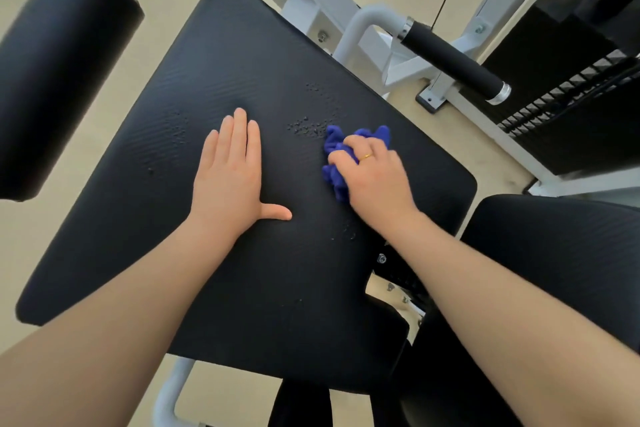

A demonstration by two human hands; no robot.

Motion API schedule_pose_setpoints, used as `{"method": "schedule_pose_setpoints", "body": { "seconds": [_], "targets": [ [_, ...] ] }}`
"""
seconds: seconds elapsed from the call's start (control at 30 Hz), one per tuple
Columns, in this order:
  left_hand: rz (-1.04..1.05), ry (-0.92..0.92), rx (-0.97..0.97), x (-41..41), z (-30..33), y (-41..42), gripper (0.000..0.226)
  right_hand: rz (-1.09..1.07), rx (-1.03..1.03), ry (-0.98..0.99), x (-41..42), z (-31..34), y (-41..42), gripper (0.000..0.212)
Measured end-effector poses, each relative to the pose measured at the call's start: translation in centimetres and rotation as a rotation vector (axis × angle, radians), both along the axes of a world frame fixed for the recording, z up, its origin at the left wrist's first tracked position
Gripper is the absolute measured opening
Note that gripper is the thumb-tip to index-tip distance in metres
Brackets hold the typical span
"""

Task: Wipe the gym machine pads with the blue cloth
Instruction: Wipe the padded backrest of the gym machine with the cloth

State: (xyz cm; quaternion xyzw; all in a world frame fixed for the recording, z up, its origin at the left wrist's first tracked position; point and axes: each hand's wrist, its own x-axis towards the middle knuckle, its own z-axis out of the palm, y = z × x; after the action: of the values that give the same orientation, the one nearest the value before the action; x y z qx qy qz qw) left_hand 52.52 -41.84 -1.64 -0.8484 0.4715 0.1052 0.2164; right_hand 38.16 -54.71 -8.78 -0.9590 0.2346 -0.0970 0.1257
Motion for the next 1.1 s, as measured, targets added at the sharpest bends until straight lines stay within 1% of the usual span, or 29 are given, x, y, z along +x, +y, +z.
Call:
{"method": "schedule_pose_setpoints", "body": {
  "seconds": [0.03,0.07,0.1,0.17,0.23,0.3,0.37,0.43,0.47,0.5,0.53,0.57,0.6,0.67,0.7,0.73,0.77,0.8,0.87,0.93,0.97,1.03,1.07,1.1],
  "targets": [
    [-0.002,0.001,0.000,0.0,0.0,0.0,0.139,-0.024,-0.014,0.030,0.3,-0.1,-1.1,0.016],
    [-0.002,0.007,0.003,0.0,0.0,0.0,0.139,-0.102,-0.013,0.053,0.5,-0.1,-2.3,0.021],
    [0.001,0.013,0.007,0.0,-0.1,0.0,0.139,-0.220,0.013,0.071,0.9,0.1,-3.3,0.027],
    [-0.004,0.016,0.007,0.1,-0.3,0.1,0.139,-0.459,0.128,0.103,2.0,0.4,-4.7,0.037],
    [-0.015,0.014,-0.006,0.2,-0.3,0.2,0.139,-0.556,0.162,0.125,3.2,1.0,-4.3,0.040],
    [-0.017,0.016,-0.014,0.3,-0.2,0.2,0.140,-0.489,0.126,0.095,4.2,1.6,-2.3,0.034],
    [-0.013,0.020,0.007,0.4,0.0,0.1,0.140,-0.275,0.028,0.005,4.6,1.7,0.7,0.021],
    [-0.017,0.018,0.020,0.4,0.0,-0.1,0.139,-0.031,-0.095,-0.043,4.5,1.3,2.5,0.009],
    [-0.021,0.011,0.022,0.3,0.0,-0.1,0.139,0.055,-0.157,-0.049,4.6,1.1,2.0,0.006],
    [-0.024,0.004,0.025,0.3,-0.1,-0.2,0.139,0.087,-0.208,-0.053,4.9,0.9,0.9,0.005],
    [-0.024,0.002,0.028,0.3,-0.1,-0.1,0.139,0.065,-0.239,-0.048,5.3,1.0,-0.3,0.006],
    [-0.022,0.004,0.030,0.4,-0.1,-0.1,0.139,-0.010,-0.229,-0.030,5.8,1.2,-1.5,0.009],
    [-0.021,0.006,0.030,0.4,-0.1,0.0,0.139,-0.106,-0.172,0.000,6.4,1.7,-2.3,0.015],
    [-0.027,0.002,0.027,0.4,-0.2,0.0,0.139,-0.278,0.019,0.064,7.8,2.2,-3.2,0.026],
    [-0.031,0.000,0.022,0.4,-0.2,-0.1,0.139,-0.329,0.057,0.068,8.2,2.3,-2.9,0.028],
    [-0.034,0.000,0.020,0.4,-0.2,-0.1,0.139,-0.334,0.053,0.065,8.4,2.5,-2.3,0.026],
    [-0.036,-0.001,0.021,0.4,-0.2,-0.2,0.139,-0.297,-0.019,0.038,8.3,2.8,-1.5,0.022],
    [-0.035,0.000,0.021,0.4,-0.1,-0.3,0.139,-0.214,-0.108,0.009,8.1,2.8,-0.8,0.015],
    [-0.025,0.005,0.023,0.5,0.0,-0.3,0.139,0.029,-0.216,-0.038,6.6,2.0,0.8,0.008],
    [-0.022,0.009,0.026,0.5,0.0,-0.3,0.139,0.196,-0.255,-0.026,5.7,1.7,0.1,0.012],
    [-0.022,0.009,0.026,0.5,0.0,-0.3,0.139,0.190,-0.268,-0.026,5.9,1.8,-0.9,0.016],
    [-0.021,0.014,0.020,0.5,0.0,-0.1,0.139,0.005,-0.189,-0.010,7.2,2.4,-2.3,0.033],
    [-0.021,0.015,0.012,0.5,0.0,0.0,0.139,-0.118,-0.087,0.018,8.1,2.7,-2.8,0.046],
    [-0.026,0.013,0.003,0.5,-0.1,0.1,0.139,-0.240,0.012,0.039,8.8,2.8,-3.0,0.054]
  ]
}}
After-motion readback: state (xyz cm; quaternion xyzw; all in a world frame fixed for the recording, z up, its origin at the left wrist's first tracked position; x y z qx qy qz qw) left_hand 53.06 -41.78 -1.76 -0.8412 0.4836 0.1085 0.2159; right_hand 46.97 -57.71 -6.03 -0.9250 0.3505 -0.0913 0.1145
